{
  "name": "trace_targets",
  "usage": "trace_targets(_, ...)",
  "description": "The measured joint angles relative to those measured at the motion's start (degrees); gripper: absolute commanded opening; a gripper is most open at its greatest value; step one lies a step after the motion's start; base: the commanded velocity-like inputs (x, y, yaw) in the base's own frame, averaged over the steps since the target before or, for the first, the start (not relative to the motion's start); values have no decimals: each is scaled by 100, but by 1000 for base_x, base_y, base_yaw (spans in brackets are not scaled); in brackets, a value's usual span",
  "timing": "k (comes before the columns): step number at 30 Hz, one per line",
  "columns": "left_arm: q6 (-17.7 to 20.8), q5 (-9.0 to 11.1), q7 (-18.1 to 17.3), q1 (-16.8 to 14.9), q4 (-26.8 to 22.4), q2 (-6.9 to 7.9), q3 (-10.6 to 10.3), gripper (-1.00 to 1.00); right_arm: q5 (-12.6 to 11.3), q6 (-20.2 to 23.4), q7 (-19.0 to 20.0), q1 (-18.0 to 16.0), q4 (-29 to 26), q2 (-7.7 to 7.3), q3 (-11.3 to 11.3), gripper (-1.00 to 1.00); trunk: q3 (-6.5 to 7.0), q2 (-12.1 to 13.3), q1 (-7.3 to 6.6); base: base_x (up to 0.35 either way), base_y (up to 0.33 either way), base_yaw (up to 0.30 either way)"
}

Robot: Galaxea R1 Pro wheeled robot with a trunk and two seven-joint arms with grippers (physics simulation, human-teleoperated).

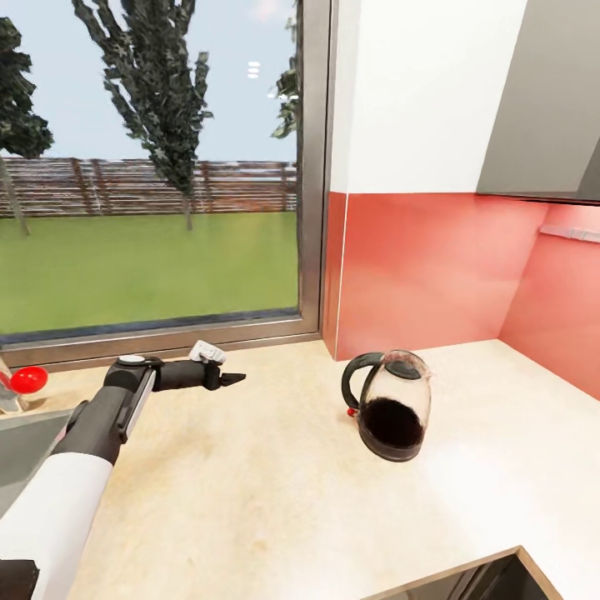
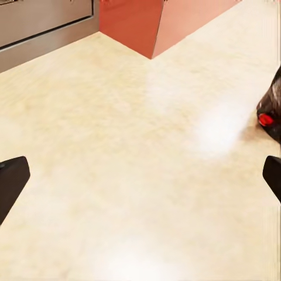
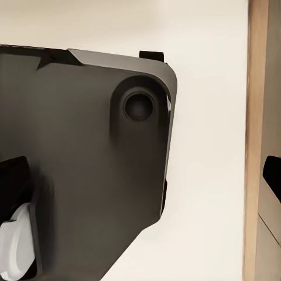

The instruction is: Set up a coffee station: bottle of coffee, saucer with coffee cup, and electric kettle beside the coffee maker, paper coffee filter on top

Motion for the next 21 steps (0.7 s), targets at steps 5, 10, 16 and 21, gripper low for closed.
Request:
trace_targets(5, -7, 22, -614, -20, 0, -288, -370, 100, -1, 0, 0, 0, 0, 8, 0, 100, 0, 0, 0, 0, 0, 0)
trace_targets(10, -8, 17, -681, -32, 0, -544, -643, 100, -1, 0, 0, 1, 0, 9, 0, 100, 0, 0, 0, 0, 0, 0)
trace_targets(16, -16, 10, -708, -47, 0, -850, -807, 100, 0, 0, 0, 2, 0, 4, 0, 100, 0, 0, 0, 0, 0, 0)
trace_targets(21, -22, 14, -699, -49, -1, -1003, -873, 100, 1, 0, -1, 3, 0, 1, 0, 100, 0, 0, 0, 0, 0, 0)
